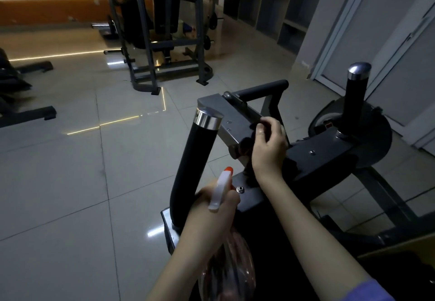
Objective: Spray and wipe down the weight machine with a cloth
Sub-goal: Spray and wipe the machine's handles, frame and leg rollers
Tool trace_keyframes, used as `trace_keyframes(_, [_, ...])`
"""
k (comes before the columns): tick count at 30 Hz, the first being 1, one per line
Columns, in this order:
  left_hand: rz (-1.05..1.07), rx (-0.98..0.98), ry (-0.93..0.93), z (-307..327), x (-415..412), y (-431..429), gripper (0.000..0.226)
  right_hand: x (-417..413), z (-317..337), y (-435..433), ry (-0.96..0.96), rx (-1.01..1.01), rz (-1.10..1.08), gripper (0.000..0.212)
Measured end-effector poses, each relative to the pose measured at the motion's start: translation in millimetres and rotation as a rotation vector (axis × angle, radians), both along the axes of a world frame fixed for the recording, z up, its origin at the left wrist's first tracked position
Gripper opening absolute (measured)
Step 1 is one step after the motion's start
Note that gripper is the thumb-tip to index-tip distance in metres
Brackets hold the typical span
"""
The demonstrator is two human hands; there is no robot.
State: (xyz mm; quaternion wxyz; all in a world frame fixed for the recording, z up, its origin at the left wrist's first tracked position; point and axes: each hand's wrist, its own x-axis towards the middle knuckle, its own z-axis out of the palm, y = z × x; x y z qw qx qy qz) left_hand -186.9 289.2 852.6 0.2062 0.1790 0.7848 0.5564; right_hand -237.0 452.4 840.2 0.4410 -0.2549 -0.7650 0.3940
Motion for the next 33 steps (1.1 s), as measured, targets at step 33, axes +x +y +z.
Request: trace_keyframes(33, [0.047,-0.009,-0.008,22.7,11.5,1.2,0.019,9.8,-12.5,55.8,-0.583,0.388,0.210,0.041])
